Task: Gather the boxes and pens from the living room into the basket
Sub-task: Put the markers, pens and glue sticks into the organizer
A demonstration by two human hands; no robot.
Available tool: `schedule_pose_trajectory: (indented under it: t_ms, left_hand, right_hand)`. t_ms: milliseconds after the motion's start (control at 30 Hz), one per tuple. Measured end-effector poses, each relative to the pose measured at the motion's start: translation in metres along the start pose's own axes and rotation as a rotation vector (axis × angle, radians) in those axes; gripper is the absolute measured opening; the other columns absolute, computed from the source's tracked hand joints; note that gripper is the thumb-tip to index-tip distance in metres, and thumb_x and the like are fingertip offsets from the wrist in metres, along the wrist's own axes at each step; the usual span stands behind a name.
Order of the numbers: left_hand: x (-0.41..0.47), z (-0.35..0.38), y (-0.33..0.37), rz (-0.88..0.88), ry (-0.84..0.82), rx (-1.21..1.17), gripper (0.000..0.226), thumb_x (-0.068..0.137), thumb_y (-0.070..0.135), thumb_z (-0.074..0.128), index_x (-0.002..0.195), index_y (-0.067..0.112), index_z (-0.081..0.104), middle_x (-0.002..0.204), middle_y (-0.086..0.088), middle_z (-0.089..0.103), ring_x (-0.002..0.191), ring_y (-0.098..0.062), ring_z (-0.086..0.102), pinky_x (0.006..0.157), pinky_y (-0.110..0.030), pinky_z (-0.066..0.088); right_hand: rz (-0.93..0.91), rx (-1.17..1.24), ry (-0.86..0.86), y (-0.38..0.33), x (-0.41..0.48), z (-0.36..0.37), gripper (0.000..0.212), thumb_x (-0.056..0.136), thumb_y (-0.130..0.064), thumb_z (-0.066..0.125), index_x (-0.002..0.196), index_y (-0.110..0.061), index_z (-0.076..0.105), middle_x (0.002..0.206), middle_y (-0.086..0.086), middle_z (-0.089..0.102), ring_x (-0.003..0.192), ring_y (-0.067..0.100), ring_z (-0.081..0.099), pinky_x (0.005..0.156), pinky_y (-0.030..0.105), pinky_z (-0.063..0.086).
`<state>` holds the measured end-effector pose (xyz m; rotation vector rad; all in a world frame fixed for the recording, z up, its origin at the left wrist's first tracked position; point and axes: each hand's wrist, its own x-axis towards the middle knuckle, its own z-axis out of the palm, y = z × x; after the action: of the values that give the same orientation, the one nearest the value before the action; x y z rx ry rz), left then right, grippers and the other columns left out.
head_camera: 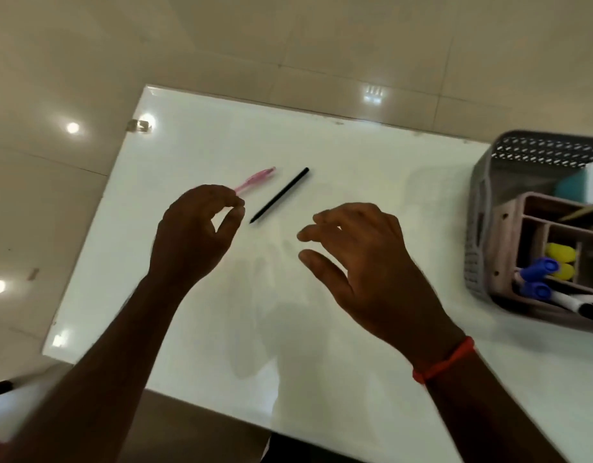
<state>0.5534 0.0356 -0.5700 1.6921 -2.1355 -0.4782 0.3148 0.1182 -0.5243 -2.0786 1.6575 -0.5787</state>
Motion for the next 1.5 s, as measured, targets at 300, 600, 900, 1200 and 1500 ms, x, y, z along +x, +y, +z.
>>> schedule_pose_trajectory:
  t_ms: [300,600,900,1200,1500]
  left_hand:
    - [0.022,-0.003,-0.080,-0.061,-0.431,0.127,0.053,0.093,0.041,0.065,0.143,0.034,0.049,0.148,0.005,0.047,0.137,-0.024,0.039,0.109,-0.049,0.040]
    - [0.017,0.012,-0.099,-0.211,-0.234,0.062,0.033,0.080,0.052,0.074,0.109,0.037,0.069,0.110,0.009,0.058,0.104,-0.017,0.055,0.081,-0.037,0.050]
    - [0.018,0.020,-0.079,-0.315,-0.138,0.017,0.011,0.074,0.045,0.071,0.082,0.037,0.070,0.080,0.014,0.062,0.080,-0.010,0.060,0.060,-0.027,0.040]
    - [0.010,0.002,-0.029,-0.037,0.181,-0.251,0.008,0.079,0.015,0.072,0.086,0.011,0.070,0.087,0.006,0.073,0.077,-0.008,0.068,0.071,-0.021,0.056]
    - [-0.002,0.001,0.049,0.118,0.283,-0.358,0.003,0.084,-0.003,0.071,0.084,-0.003,0.068,0.087,0.012,0.068,0.082,0.015,0.066,0.067,-0.007,0.048]
  right_hand:
    - [0.205,-0.167,-0.132,-0.012,0.086,0.101,0.043,0.099,-0.030,0.048,0.142,-0.028,0.044,0.153,0.009,0.036,0.142,0.029,0.028,0.107,0.045,0.034]
    - [0.178,-0.381,-0.107,-0.006,0.070,0.149,0.033,0.092,-0.012,0.055,0.122,-0.025,0.059,0.140,0.006,0.050,0.133,0.028,0.042,0.096,0.040,0.040]
    - [0.169,-0.220,-0.008,-0.005,0.016,0.113,0.010,0.094,-0.017,0.057,0.098,-0.026,0.061,0.089,-0.010,0.061,0.090,0.019,0.056,0.083,0.032,0.033]
    - [0.299,0.262,0.217,-0.001,-0.011,0.069,0.013,0.096,-0.023,0.053,0.105,-0.024,0.063,0.097,-0.015,0.067,0.090,0.014,0.062,0.080,0.043,0.050]
    - [0.254,0.375,0.333,0.025,-0.034,0.009,0.041,0.093,-0.006,0.061,0.128,-0.026,0.055,0.106,-0.013,0.067,0.099,0.006,0.065,0.084,0.029,0.055]
